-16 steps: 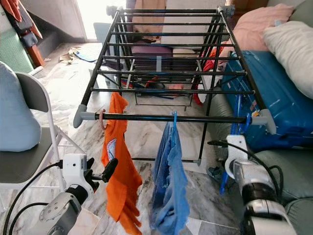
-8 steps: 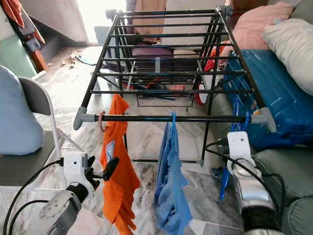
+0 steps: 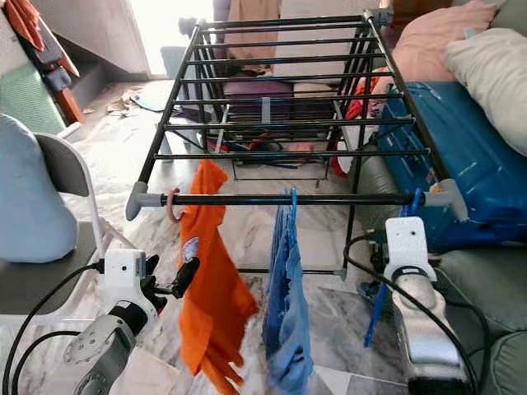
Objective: Hang hanger
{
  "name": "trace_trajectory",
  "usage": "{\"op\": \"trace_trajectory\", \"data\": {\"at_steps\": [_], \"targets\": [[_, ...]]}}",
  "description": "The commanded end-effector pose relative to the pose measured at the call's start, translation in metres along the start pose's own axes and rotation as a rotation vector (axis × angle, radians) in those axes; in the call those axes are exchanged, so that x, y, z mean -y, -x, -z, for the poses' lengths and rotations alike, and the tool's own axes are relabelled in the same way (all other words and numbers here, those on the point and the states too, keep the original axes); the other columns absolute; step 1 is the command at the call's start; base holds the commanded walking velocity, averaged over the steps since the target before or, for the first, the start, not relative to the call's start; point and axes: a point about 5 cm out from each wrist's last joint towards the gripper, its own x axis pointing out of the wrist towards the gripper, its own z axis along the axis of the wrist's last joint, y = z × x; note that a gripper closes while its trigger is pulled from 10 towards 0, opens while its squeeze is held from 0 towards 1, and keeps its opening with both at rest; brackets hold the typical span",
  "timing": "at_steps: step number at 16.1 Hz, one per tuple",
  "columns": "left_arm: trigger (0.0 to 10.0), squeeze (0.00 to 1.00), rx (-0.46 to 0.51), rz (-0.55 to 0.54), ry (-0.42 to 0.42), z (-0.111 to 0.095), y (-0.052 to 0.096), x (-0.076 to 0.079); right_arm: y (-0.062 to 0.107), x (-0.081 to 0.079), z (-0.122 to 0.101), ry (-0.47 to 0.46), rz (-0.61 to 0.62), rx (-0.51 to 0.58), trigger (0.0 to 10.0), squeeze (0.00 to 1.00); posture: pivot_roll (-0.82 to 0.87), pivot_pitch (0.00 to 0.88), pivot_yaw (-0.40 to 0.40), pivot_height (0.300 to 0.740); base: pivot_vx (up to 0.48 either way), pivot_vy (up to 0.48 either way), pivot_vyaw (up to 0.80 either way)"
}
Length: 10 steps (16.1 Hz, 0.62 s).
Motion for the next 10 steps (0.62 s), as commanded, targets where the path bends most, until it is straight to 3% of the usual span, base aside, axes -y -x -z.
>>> {"op": "trace_trajectory", "data": {"at_steps": [1, 6, 8, 10], "targets": [[10.0, 0.0, 0.012, 0.008, -0.011, -0.006, 0.001, -0.001, 0.003, 0.0, -0.007, 0.006, 0.015, 0.032, 10.0, 1.0, -0.09, 0.0, 0.071, 0.74, 0.0, 0.0, 0.0], [10.0, 0.0, 0.057, -0.045, -0.028, -0.015, 0.003, -0.003, 0.018, 0.001, -0.012, 0.018, 0.051, 0.083, 10.0, 1.0, -0.08, 0.0, 0.047, 0.74, 0.0, 0.0, 0.0], [10.0, 0.0, 0.056, -0.054, -0.036, -0.015, 0.001, 0.0, 0.022, 0.001, -0.024, -0.028, 0.062, 0.162, 10.0, 1.0, -0.08, 0.0, 0.047, 0.74, 0.0, 0.0, 0.0], [10.0, 0.0, 0.055, -0.047, -0.043, -0.017, 0.0, 0.003, 0.025, -0.009, -0.039, -0.155, -0.017, 0.23, 10.0, 1.0, -0.07, 0.0, 0.032, 0.74, 0.0, 0.0, 0.0]]}}
